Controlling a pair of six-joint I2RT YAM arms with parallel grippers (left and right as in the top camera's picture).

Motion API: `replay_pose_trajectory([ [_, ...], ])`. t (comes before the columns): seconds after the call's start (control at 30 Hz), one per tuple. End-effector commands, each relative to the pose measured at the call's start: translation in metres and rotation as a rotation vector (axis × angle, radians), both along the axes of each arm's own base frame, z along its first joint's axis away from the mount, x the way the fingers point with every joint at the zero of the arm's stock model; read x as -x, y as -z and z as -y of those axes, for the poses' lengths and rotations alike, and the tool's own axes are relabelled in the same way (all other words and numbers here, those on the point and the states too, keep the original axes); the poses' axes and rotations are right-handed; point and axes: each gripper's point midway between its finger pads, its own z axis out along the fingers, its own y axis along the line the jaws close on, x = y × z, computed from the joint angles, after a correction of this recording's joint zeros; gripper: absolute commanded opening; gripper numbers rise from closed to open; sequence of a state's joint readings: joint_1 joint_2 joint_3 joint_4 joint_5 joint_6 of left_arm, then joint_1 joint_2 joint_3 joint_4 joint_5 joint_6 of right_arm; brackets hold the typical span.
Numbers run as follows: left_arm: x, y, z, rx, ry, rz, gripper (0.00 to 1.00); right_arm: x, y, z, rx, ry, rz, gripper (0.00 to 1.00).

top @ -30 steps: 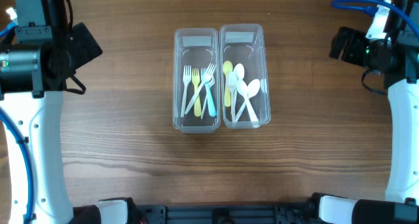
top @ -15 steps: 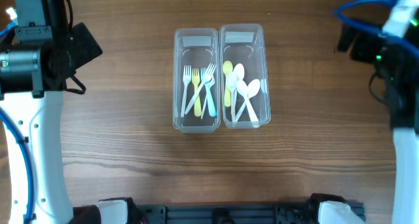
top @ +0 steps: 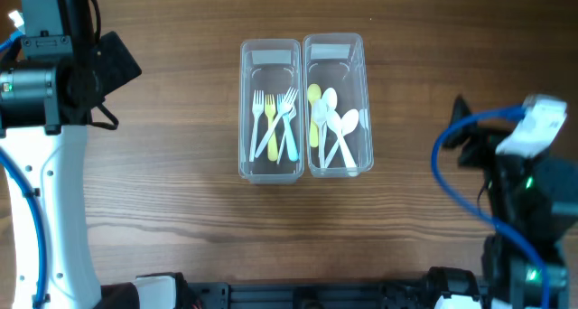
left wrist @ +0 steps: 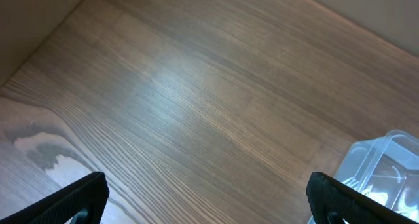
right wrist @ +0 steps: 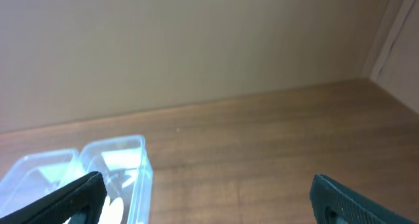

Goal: Pack container

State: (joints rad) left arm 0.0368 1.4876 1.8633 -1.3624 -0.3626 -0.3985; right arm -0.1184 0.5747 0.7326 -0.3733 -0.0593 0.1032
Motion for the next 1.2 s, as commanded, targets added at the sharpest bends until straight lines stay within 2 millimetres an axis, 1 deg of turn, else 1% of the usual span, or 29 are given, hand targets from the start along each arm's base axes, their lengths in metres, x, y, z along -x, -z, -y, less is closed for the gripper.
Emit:
replay_pose_trajectory([
  [0.0,0.001,0.000,-0.004,-0.015,-0.007,-0.005,1.00,0.023,0.028,-0.010,-0.012,-0.036,0.059,1.00],
  [0.1,0.001,0.000,-0.004,-0.015,-0.007,-0.006,1.00,0.034,0.044,-0.011,-0.005,-0.037,0.105,1.00],
  [0.17,0.001,0.000,-0.004,-0.015,-0.007,-0.006,1.00,0.036,0.057,-0.011,-0.013,-0.036,0.105,1.00],
  [0.23,0.001,0.000,-0.004,-0.015,-0.007,-0.006,1.00,0.036,0.073,-0.011,-0.057,-0.028,0.094,1.00],
  [0.37,0.001,0.000,-0.004,-0.015,-0.007,-0.005,1.00,0.031,0.097,-0.011,-0.132,-0.015,0.090,1.00],
  [0.53,0.001,0.000,-0.004,-0.015,-0.007,-0.006,1.00,0.026,0.123,-0.010,-0.159,-0.011,0.108,1.00],
  [0.77,0.001,0.000,-0.004,-0.015,-0.007,-0.005,1.00,0.028,0.131,-0.010,-0.146,-0.016,0.147,1.00],
  [1.17,0.001,0.000,-0.004,-0.015,-0.007,-0.005,1.00,0.028,0.131,-0.010,-0.148,-0.012,0.148,1.00],
])
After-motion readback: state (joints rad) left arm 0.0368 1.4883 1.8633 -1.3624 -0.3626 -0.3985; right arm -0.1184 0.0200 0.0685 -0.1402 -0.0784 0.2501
